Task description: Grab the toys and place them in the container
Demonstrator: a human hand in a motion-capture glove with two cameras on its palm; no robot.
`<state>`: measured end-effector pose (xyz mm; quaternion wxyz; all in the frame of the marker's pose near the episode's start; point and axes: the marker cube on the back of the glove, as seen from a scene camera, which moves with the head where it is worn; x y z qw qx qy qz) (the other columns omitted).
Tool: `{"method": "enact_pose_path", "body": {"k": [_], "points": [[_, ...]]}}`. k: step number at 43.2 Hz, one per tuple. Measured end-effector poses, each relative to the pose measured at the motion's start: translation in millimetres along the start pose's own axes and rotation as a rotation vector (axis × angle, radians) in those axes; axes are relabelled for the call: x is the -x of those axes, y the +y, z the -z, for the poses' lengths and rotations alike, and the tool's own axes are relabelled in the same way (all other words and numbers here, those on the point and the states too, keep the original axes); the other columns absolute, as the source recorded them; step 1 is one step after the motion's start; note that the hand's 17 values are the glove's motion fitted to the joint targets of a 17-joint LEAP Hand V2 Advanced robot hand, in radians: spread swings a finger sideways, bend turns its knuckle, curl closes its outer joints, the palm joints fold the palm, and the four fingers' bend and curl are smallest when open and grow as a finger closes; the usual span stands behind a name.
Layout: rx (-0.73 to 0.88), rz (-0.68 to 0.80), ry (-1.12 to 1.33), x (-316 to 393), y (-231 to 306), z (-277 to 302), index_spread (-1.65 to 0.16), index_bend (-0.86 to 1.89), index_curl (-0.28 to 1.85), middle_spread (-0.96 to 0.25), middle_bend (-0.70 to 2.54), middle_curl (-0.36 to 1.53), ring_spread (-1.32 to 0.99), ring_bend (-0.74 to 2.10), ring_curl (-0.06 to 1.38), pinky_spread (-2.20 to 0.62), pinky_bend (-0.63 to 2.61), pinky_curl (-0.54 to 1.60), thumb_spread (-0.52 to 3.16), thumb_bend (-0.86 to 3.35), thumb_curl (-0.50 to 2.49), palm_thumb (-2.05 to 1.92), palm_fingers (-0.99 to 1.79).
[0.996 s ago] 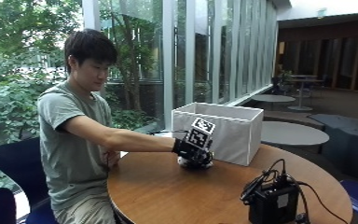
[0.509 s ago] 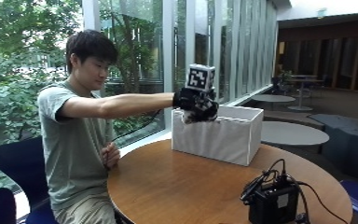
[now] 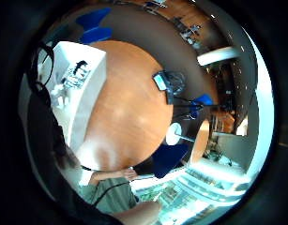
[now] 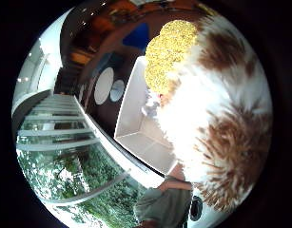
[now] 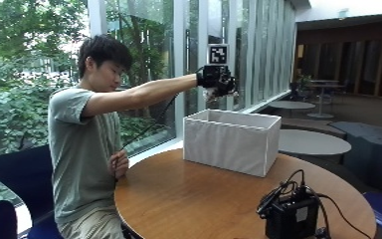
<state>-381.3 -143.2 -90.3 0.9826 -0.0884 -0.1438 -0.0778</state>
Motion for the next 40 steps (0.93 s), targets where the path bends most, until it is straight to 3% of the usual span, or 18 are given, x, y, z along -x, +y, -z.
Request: {"method": "enact_pose_path", "body": {"k": [3,8,12,14,15,18,26,40], "points": [[0.016,-0.002,-0.028,30,-6,-12,-0.42,0.18,-0.02,-0.32,0.76,0.79,-0.36,1.22,0.55,-0.39,0.99,0.40,0.63,0.16,1.00,0.64,1.04],[0.062,0.128,0.011,68,-12,-46,-0.42,0.18,-0.02,-0.33,0.74,0.80,-0.36,1.22,0.55,-0.39,0.98,0.40,0.62,0.15,1.03,0.64,1.04],[0.170,0.066,0.082,88,-22,-74,-0.41,0.09,-0.04,-0.34,0.71,0.82,-0.37,1.23,0.55,-0.40,1.02,0.42,0.63,0.09,1.02,0.58,0.98],[0.253,0.098,0.142,96,-22,-86,-0.32,-0.06,-0.04,-0.32,0.60,0.80,-0.36,1.25,0.56,-0.41,1.11,0.44,0.77,-0.06,0.96,0.32,0.70],[0.284,0.112,0.163,100,-22,-90,-0.26,-0.10,-0.03,-0.29,0.47,0.76,-0.34,1.14,0.54,-0.37,1.20,0.48,0.86,-0.07,0.91,0.27,0.27],[0.293,0.109,0.180,107,-20,-93,-0.18,0.03,0.03,-0.19,0.24,0.70,-0.24,1.02,0.56,-0.29,1.30,0.53,0.96,-0.11,0.81,0.11,-0.24],[0.161,0.057,0.125,99,-5,-69,-0.12,0.09,0.06,-0.06,0.15,0.58,-0.13,0.81,0.39,-0.15,1.27,0.43,1.12,-0.05,0.64,-0.03,-0.21],[0.088,0.079,-0.025,116,6,-75,-0.12,0.13,0.14,-0.02,0.20,0.53,-0.09,0.75,0.35,-0.08,1.10,0.36,1.27,-0.03,0.48,-0.02,-0.11]]}}
